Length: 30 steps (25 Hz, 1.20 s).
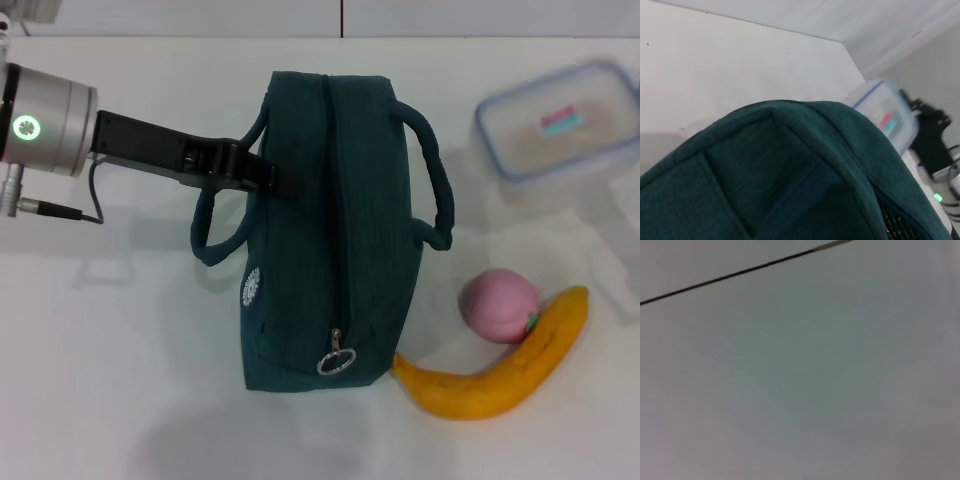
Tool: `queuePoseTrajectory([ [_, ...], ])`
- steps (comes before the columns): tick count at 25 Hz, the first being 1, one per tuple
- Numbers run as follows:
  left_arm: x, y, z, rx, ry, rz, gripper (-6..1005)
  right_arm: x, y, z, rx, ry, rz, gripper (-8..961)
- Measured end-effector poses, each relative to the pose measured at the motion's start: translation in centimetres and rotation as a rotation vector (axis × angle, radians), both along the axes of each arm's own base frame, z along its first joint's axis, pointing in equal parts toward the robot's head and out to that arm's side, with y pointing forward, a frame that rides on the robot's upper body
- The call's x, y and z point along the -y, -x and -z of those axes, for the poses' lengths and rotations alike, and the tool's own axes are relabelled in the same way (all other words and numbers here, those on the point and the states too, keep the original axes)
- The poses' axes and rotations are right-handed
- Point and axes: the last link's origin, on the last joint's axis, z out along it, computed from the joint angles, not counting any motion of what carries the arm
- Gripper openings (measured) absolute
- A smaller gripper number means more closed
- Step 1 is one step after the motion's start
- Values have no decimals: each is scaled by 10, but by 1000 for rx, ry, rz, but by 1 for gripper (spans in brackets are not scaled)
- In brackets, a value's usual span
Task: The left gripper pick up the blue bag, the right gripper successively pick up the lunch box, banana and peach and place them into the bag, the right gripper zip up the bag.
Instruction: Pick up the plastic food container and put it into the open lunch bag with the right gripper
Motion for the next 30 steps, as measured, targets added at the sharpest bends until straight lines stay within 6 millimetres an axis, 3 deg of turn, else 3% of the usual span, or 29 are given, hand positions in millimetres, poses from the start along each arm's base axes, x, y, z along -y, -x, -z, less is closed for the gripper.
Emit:
queuePoseTrajectory([
  [5,-2,-5,1,2,1,12,74,-17,33,-26,-17,-143,-172,97],
  [12,-4,-9,1,4,3,15,74,-36,72,-38,-57,-209,-323,97],
  [20,-7,-24,7,21,16,38,74,-56,122,-18,15,-130,-486,97],
  [25,-8,-29,8,33,17,45,75,-52,126,11,137,-3,-530,97],
  [30,-8,-26,7,32,16,39,75,-37,104,21,204,49,-500,97],
])
